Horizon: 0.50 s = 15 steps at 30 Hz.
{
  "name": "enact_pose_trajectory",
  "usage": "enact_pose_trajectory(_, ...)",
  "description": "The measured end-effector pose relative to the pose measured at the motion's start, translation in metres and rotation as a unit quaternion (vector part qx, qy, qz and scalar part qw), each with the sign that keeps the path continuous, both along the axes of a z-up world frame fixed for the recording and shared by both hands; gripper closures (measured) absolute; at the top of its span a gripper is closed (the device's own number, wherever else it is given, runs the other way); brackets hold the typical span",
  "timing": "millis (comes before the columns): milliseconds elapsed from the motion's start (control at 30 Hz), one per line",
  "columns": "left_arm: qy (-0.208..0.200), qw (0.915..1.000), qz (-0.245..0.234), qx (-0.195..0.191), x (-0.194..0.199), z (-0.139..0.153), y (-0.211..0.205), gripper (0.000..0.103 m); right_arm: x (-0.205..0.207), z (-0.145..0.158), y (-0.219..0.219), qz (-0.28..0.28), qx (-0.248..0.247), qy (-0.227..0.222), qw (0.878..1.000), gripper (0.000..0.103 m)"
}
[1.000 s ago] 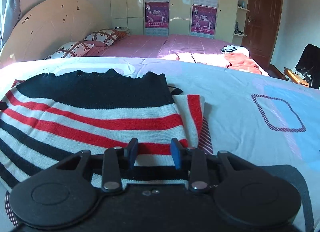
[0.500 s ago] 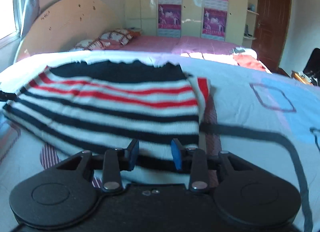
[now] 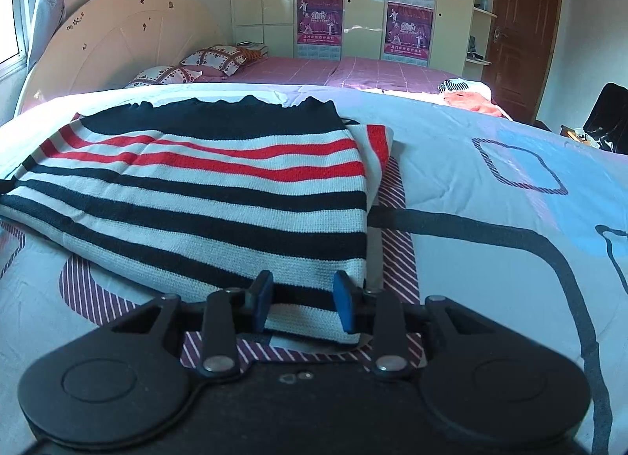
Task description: Fold small clothes
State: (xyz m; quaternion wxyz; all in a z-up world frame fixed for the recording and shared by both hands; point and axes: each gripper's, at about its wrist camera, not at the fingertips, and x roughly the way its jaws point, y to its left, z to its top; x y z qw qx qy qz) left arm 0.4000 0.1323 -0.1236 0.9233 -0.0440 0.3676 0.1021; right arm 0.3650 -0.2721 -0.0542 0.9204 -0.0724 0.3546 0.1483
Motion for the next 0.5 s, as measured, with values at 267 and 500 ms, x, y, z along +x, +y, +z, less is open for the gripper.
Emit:
enact_pose_trajectory(267, -0.001, 0.9989, 0.045, -0.009, -0.031, 0.015, 0.013, 0.03, -0.006, 0.014, -0.001, -0.013, -0.005, 0.002, 1.0, 0.065)
enact_pose_trajectory(500, -0.027, 0.977, 0.013, -0.211, -0.047, 0.007, 0.011, 0.041, -0.019, 0.021, -0.004, -0.016, 0.035, -0.028, 0.999, 0.075)
